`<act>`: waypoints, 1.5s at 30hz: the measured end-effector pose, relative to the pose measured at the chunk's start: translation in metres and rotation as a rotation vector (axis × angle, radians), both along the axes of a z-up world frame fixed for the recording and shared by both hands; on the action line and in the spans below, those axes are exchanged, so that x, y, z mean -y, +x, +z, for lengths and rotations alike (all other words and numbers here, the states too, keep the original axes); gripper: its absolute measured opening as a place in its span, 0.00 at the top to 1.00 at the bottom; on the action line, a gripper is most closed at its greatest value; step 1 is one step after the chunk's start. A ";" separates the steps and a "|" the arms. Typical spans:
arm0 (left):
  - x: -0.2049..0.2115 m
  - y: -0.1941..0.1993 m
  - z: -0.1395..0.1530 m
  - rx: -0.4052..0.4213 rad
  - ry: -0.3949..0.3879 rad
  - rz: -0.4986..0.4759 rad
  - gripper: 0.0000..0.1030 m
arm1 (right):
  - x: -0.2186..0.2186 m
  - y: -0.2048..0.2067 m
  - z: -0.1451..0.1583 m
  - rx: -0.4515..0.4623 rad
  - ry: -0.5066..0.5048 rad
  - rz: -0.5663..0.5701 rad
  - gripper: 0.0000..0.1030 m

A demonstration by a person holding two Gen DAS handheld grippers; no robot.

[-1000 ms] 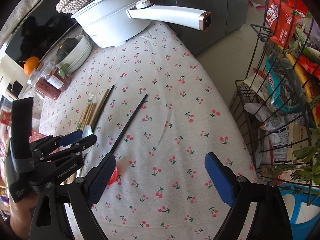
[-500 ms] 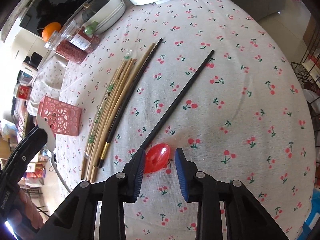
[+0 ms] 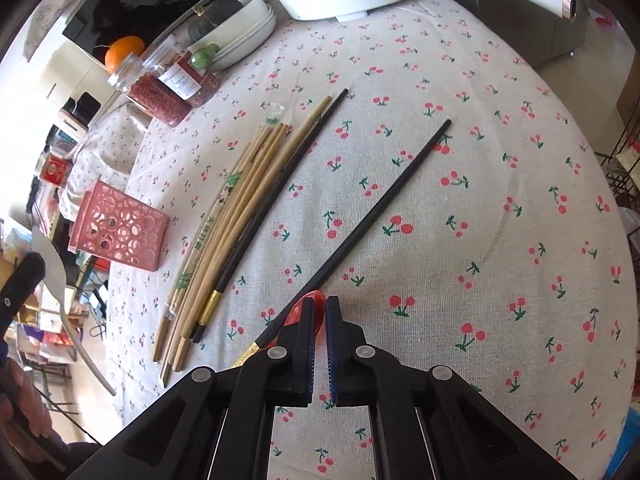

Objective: Organize utensils
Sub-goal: 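Grasp the red spoon with the right gripper while the left gripper lifts the white spoon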

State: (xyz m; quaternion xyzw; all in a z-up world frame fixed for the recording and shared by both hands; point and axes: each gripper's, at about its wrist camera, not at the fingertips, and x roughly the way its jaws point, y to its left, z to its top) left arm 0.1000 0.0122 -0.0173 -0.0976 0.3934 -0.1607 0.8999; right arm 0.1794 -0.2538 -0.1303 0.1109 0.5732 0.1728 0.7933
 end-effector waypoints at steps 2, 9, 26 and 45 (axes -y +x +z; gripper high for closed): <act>-0.010 -0.002 0.014 0.074 -0.035 0.033 0.64 | -0.002 -0.004 0.016 0.046 0.005 0.003 0.96; -0.046 0.003 0.036 0.323 -0.072 0.205 0.64 | -0.019 -0.022 0.069 0.209 0.009 0.008 0.97; -0.058 0.016 0.035 0.408 -0.101 0.288 0.64 | -0.036 0.002 0.041 0.074 -0.023 -0.005 0.60; -0.054 0.002 0.041 0.405 -0.094 0.238 0.64 | -0.038 0.022 -0.013 0.014 -0.007 0.110 0.95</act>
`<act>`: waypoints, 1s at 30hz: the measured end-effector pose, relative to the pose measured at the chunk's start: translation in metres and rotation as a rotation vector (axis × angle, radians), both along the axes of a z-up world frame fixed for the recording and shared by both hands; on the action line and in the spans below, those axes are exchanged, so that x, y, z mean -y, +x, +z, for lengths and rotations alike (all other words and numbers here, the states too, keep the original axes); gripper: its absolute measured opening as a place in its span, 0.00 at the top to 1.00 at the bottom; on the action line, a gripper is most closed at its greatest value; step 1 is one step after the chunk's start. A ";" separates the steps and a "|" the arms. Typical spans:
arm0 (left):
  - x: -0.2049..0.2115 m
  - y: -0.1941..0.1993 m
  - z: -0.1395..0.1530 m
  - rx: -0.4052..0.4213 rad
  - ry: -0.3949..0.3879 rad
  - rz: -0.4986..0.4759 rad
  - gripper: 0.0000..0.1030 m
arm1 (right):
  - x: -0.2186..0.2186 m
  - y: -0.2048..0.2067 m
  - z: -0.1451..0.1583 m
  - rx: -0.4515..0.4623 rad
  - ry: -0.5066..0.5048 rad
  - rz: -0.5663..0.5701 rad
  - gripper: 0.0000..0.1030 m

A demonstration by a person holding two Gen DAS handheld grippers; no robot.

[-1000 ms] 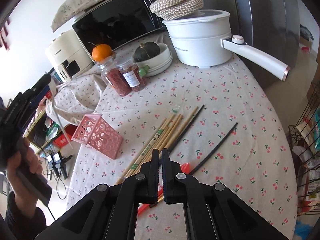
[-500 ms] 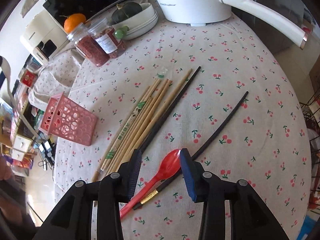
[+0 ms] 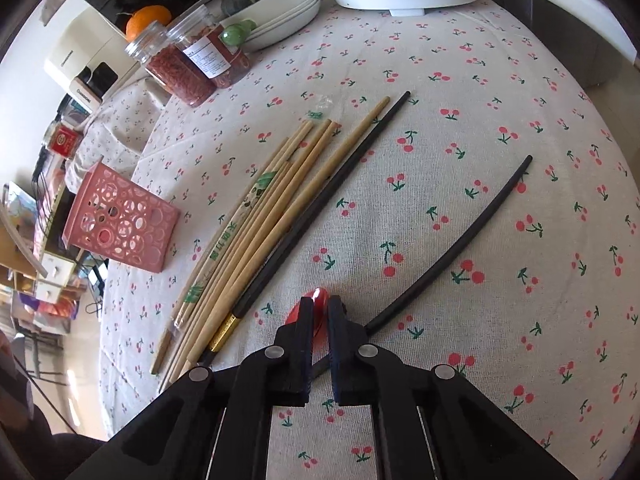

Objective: Organize utensils
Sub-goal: 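Grasp the red spoon with the right gripper while the left gripper lifts the white spoon, then lower the white spoon into the pink basket with the left gripper while the right gripper inserts the red spoon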

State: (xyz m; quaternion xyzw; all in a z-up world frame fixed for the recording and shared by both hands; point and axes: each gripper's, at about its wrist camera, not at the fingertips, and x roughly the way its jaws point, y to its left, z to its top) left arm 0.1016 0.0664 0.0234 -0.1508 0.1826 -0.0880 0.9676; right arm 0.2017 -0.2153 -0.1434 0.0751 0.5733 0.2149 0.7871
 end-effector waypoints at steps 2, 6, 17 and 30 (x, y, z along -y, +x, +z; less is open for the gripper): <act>-0.002 -0.002 0.002 0.022 0.006 0.017 0.64 | 0.000 -0.003 0.006 0.015 0.016 -0.010 0.96; -0.010 -0.003 0.006 0.078 0.005 0.072 0.64 | -0.005 -0.009 0.032 0.099 0.034 -0.021 0.97; -0.018 0.019 -0.009 0.118 0.025 0.180 0.64 | -0.019 -0.037 0.113 0.392 0.015 -0.078 0.98; -0.017 0.027 -0.028 -0.105 0.015 0.127 0.46 | -0.023 -0.053 0.179 0.627 0.063 -0.206 0.98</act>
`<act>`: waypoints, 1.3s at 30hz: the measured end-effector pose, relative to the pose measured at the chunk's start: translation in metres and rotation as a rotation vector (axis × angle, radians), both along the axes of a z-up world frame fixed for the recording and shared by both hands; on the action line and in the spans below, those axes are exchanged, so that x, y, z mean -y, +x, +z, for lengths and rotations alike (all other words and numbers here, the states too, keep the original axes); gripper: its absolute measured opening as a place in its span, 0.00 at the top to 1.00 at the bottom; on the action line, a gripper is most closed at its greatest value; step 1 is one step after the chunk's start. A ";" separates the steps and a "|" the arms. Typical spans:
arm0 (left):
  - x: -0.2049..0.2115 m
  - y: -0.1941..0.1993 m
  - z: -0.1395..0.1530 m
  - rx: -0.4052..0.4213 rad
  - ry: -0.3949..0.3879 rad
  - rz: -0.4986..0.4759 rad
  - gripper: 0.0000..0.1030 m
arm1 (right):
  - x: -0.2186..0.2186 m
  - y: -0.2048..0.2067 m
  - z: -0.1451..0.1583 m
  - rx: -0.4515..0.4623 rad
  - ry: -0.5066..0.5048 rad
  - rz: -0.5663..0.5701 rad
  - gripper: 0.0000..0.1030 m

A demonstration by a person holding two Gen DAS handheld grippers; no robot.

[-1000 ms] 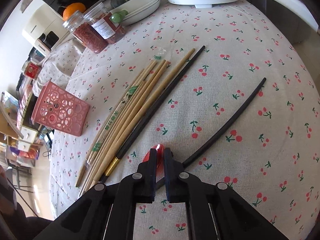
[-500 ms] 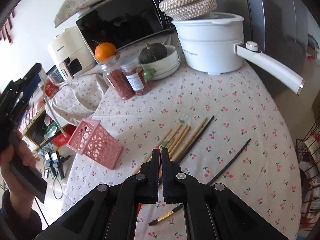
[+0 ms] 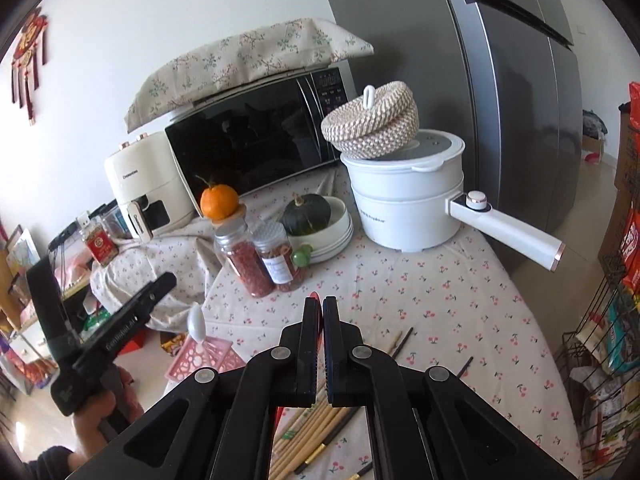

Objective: Organize utensils
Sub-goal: 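Lower the white spoon into the pink basket with the left gripper while the right gripper inserts the red spoon, then move the right gripper to the gold-tipped black stick and grasp it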

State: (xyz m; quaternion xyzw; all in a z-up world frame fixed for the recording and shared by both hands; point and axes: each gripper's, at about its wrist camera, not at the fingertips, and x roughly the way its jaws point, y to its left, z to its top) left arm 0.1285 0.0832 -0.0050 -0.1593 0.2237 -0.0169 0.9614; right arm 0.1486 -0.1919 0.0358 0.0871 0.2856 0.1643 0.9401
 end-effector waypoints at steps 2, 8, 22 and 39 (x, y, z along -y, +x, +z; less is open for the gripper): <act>-0.004 -0.007 0.005 -0.030 -0.020 -0.008 0.37 | -0.005 -0.003 0.010 0.033 0.018 -0.004 0.98; -0.016 -0.025 0.006 -0.190 -0.033 0.026 0.26 | -0.026 -0.011 0.031 0.133 0.067 -0.027 0.98; -0.043 -0.041 -0.028 -0.410 0.008 0.046 0.22 | -0.087 0.008 0.010 0.193 0.070 -0.093 0.97; -0.010 -0.045 -0.028 -0.469 -0.037 -0.139 0.22 | -0.060 0.004 0.003 -0.001 0.065 0.056 0.32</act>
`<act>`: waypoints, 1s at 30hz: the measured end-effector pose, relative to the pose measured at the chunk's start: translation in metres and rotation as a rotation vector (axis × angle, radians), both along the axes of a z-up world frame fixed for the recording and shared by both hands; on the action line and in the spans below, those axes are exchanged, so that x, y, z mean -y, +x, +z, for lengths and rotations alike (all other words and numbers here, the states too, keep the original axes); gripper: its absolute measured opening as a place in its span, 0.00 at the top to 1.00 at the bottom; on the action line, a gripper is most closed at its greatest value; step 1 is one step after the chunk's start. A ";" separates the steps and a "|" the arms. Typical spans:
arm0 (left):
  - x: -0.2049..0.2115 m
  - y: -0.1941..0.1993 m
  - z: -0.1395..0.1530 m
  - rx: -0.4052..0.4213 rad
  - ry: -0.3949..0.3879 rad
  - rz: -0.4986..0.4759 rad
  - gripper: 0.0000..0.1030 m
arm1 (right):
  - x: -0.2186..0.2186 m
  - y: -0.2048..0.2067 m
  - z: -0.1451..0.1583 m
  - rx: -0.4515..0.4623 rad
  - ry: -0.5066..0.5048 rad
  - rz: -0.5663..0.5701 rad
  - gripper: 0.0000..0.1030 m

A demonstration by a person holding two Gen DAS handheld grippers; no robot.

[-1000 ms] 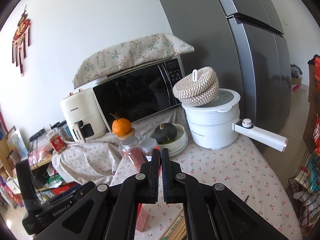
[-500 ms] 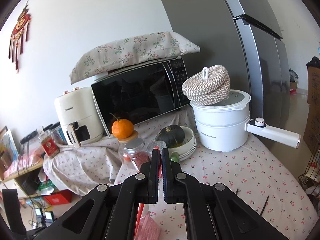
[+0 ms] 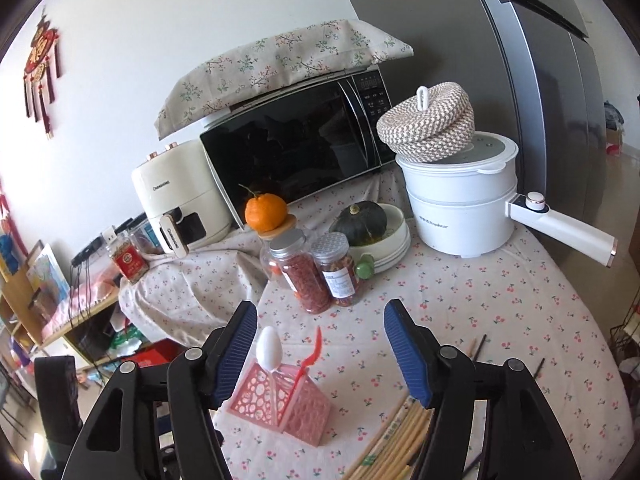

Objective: Organize utensils
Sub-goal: 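Move the right gripper to the gold-tipped black stick and grasp it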

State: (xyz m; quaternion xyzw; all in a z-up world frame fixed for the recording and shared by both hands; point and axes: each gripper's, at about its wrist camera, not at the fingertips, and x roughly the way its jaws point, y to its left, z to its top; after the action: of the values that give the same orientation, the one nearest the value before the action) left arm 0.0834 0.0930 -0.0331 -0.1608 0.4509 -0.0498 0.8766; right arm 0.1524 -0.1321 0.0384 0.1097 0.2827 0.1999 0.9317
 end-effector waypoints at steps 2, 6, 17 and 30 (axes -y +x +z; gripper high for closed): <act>0.005 0.001 -0.004 -0.023 -0.020 -0.024 0.22 | 0.011 -0.002 -0.003 -0.028 -0.043 -0.008 0.30; 0.021 0.002 -0.010 -0.057 -0.027 -0.066 0.22 | 0.037 -0.002 -0.018 -0.112 -0.133 -0.039 0.25; 0.071 0.004 -0.020 -0.136 0.038 -0.189 0.18 | 0.101 0.007 -0.075 -0.414 -0.225 -0.175 0.22; 0.094 0.004 -0.036 -0.140 0.186 -0.264 0.01 | 0.125 0.048 -0.160 -0.686 -0.288 -0.271 0.22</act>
State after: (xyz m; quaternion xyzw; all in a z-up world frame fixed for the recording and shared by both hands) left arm 0.0872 -0.0011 -0.0691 -0.0214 0.5306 -0.1110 0.8401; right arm 0.2003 -0.2570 -0.1216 0.0746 0.5856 -0.0148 0.8070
